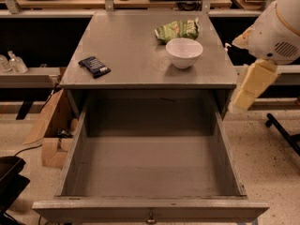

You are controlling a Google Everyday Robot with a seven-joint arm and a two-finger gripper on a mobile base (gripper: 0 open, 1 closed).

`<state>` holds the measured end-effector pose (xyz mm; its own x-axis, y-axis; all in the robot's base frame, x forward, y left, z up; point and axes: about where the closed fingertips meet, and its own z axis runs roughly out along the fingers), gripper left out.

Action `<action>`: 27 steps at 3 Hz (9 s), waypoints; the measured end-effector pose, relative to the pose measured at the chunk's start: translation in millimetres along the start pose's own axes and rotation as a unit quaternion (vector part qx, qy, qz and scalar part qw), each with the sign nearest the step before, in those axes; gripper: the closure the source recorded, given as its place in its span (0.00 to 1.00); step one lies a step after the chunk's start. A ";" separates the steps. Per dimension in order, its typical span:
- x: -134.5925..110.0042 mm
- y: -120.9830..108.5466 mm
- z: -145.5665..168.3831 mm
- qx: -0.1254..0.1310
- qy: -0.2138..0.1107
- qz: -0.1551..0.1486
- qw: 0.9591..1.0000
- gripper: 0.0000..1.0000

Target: Place rxbar blueberry into top drawer

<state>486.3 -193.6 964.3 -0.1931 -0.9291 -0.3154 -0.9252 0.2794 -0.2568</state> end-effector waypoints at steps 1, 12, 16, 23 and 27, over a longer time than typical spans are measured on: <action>-30.5 -45.3 38.6 0.002 -0.039 0.041 0.998 0.00; -334.2 -127.9 312.2 -0.002 -0.117 0.266 0.957 0.00; -348.8 -115.9 297.7 0.003 -0.114 0.246 0.962 0.62; -350.2 -107.7 321.1 -0.014 -0.093 0.239 0.966 0.42; -357.0 -112.9 306.4 -0.019 -0.092 0.239 0.967 1.00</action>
Offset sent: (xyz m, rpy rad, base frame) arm 0.1887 0.0796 -0.0274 0.3961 -0.0254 -0.4373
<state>759.8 180.8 826.1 -0.5428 -0.6366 -0.5478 -0.7572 0.6532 -0.0088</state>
